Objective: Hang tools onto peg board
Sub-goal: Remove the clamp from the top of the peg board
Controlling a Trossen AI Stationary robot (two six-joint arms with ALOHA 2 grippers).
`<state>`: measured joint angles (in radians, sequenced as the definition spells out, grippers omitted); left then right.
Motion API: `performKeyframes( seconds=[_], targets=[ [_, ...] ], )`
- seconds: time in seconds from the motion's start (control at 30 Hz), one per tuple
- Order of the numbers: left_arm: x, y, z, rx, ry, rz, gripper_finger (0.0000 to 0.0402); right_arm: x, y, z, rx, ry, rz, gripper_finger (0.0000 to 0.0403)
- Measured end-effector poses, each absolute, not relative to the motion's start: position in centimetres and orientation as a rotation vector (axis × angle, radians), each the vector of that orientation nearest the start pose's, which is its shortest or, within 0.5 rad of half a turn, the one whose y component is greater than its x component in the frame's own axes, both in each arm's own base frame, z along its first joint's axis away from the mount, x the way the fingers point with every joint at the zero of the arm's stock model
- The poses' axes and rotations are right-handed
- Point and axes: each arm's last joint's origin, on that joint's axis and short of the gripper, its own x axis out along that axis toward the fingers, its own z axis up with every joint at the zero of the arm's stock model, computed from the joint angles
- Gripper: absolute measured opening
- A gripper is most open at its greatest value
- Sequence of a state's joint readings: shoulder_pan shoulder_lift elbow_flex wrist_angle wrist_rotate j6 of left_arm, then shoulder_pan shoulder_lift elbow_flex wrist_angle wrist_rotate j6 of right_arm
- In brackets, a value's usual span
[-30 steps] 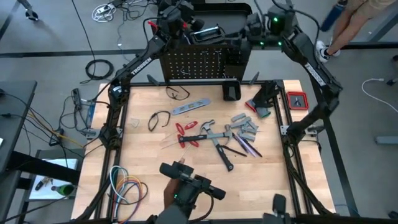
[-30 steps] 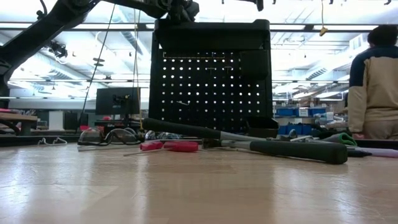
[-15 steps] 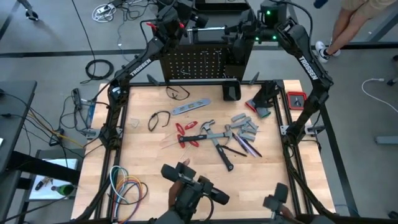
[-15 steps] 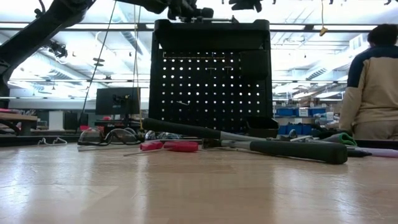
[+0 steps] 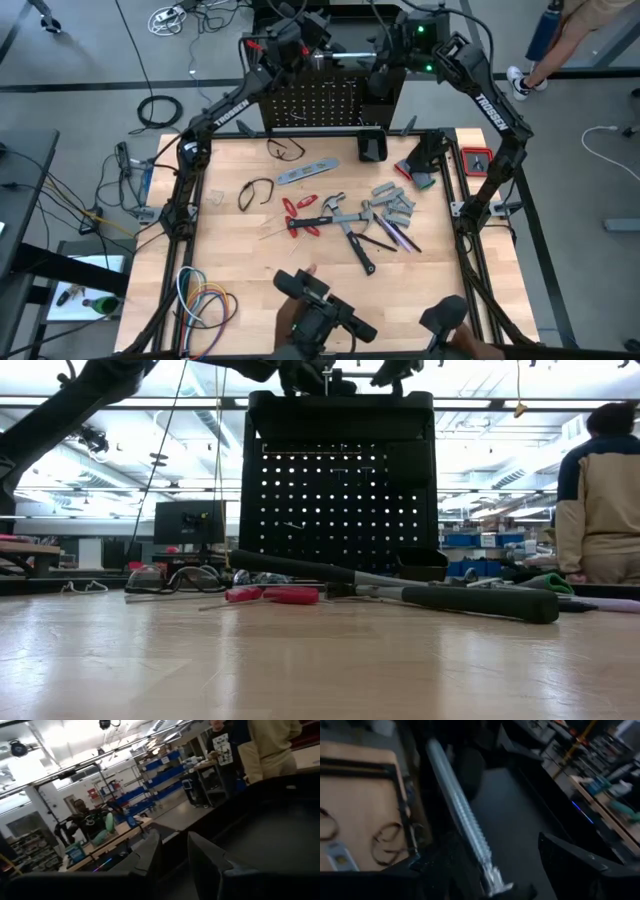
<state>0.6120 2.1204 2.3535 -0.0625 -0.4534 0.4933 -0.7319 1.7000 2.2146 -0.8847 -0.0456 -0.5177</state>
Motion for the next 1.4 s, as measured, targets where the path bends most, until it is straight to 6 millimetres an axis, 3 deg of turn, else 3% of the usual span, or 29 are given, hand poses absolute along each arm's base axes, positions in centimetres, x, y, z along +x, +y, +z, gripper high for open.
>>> performKeyframes(
  seconds=[0.27,0.53,0.7,0.83,0.97,1.13,1.27,1.4],
  targets=[
    [38.4,28.0,46.3,0.467,0.042,1.052,0.0098,24.6,-22.2,50.0,-0.35,0.54,-0.642,0.0227],
    [38.2,28.0,46.9,0.492,-0.018,1.069,0.0098,24.7,-22.0,50.0,-0.35,0.534,-0.621,0.0099],
    [37.4,27.7,47.9,0.408,-0.101,1.169,0.0098,24.8,-22.1,50.2,-0.312,0.494,-0.646,0.0098],
    [35.5,27.8,49.3,0.237,-0.186,1.159,0.0098,24.8,-22.1,50.7,-0.25,0.419,-0.669,0.0098],
    [33.6,27.3,50.9,0.176,-0.216,1.089,0.0093,23.8,-21.2,51.9,-0.261,0.359,-0.669,0.0098],
    [30.9,26.2,53.5,0.062,-0.321,0.879,0.0092,22.0,-18.9,54.0,-0.272,0.264,-0.617,0.0105],
    [29.2,25.0,55.2,0.058,-0.362,0.603,0.0092,20.2,-16.4,55.5,-0.231,0.179,-0.496,0.0106],
    [28.5,23.7,55.8,0.053,-0.316,0.414,0.0092,18.7,-14.6,55.3,-0.083,0.213,-0.347,0.0097]
  ],
)
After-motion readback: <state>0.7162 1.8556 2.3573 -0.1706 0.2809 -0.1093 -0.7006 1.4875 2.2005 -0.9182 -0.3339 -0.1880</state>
